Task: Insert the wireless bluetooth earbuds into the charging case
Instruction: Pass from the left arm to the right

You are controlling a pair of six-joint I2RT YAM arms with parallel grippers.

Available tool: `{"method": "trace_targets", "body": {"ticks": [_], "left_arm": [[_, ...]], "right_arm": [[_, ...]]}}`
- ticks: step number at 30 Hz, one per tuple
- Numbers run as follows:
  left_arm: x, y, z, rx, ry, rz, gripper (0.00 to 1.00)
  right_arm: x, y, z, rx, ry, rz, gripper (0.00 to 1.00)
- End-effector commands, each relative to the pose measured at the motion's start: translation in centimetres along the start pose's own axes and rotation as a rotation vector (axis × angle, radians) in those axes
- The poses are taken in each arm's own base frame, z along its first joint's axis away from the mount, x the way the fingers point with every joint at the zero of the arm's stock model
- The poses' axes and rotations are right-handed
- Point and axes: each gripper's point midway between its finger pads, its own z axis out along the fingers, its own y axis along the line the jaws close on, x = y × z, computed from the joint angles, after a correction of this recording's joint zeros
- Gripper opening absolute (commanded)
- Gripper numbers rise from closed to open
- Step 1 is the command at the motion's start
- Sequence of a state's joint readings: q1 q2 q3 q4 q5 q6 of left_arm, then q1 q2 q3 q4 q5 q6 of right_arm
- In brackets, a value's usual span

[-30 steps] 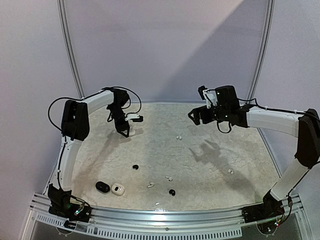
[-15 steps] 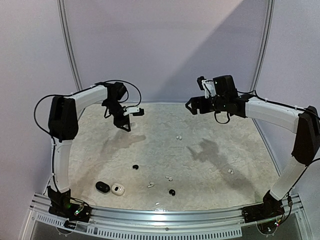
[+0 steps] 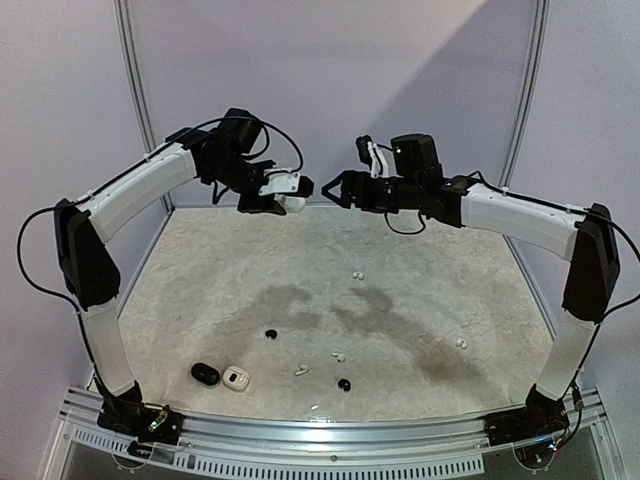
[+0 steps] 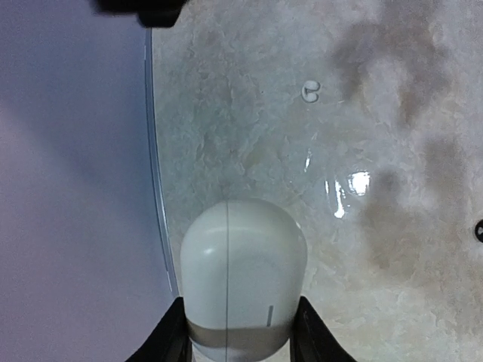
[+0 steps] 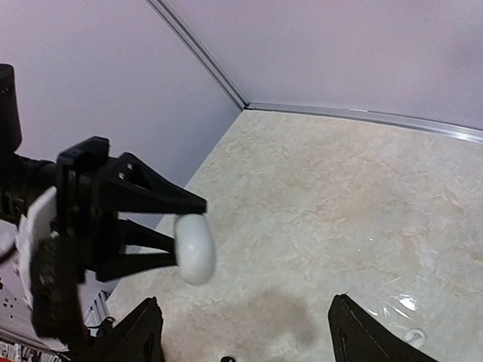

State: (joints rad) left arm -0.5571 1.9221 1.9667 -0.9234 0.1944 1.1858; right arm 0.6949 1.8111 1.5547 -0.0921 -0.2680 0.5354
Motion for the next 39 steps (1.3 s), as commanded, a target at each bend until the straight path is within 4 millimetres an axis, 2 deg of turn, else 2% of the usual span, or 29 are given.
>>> {"method": "trace_targets", "body": {"ticks": [1, 6, 12, 17, 22, 27, 32, 33, 34, 35, 36, 37, 38, 39], "left_arm": [[-1.5, 0.3, 0.6, -0.08, 0.029, 0.124, 0.05], [-2.3, -0.6, 0.6, -0.084, 0.023, 0.143, 0.03], [-2.6, -1.0, 0.5, -0.082, 0.006, 0.141, 0.03], [-2.6, -0.8, 0.5, -0.097, 0.001, 0.135, 0.03], [-2.9, -0.8, 0.4, -0.103, -0.013, 0.131, 0.02], [-2.7, -1.1, 0.6, -0.096, -0.009, 0.133, 0.02], [-2.7, -1.3, 0.5, -0.092, -0.012, 0.123, 0.03], [-2.8, -1.2, 0.4, -0.093, -0.016, 0.112, 0.13], [-2.8, -1.2, 0.3, -0.09, -0.021, 0.098, 0.3], [-2.9, -1.2, 0.2, -0.087, -0.029, 0.078, 0.56], [-3.0, -1.2, -0.1, -0.082, -0.039, 0.047, 0.77], [-3.0, -1.2, -0.3, -0.077, -0.053, 0.007, 0.92], [-3.0, -1.0, -0.8, -0.069, -0.076, -0.047, 0.98], [-2.8, -1.1, -1.4, -0.044, -0.102, -0.109, 0.99]], "right_arm": [[0.0, 2.6, 1.8, -0.094, -0.008, 0.037, 0.77], [2.7, 2.0, 4.4, -0.112, 0.08, 0.084, 0.72], [2.6, 2.8, 5.3, -0.18, 0.069, 0.08, 0.64], [3.9, 3.7, 5.9, -0.261, 0.124, 0.101, 0.58], [4.9, 3.5, 6.4, -0.28, 0.156, 0.126, 0.5], [4.4, 3.9, 6.5, -0.306, 0.134, 0.115, 0.32], [4.4, 4.5, 6.5, -0.347, 0.134, 0.111, 0.04], [4.4, 4.6, 6.5, -0.353, 0.138, 0.11, 0.0], [4.6, 4.6, 6.5, -0.357, 0.144, 0.109, 0.0], [4.7, 4.7, 6.5, -0.359, 0.148, 0.107, 0.0], [4.8, 4.7, 6.4, -0.359, 0.152, 0.1, 0.0], [4.8, 4.8, 6.2, -0.359, 0.152, 0.086, 0.0], [4.9, 4.7, 6.0, -0.355, 0.157, 0.076, 0.0], [5.0, 4.8, 5.7, -0.351, 0.162, 0.056, 0.0]]}}
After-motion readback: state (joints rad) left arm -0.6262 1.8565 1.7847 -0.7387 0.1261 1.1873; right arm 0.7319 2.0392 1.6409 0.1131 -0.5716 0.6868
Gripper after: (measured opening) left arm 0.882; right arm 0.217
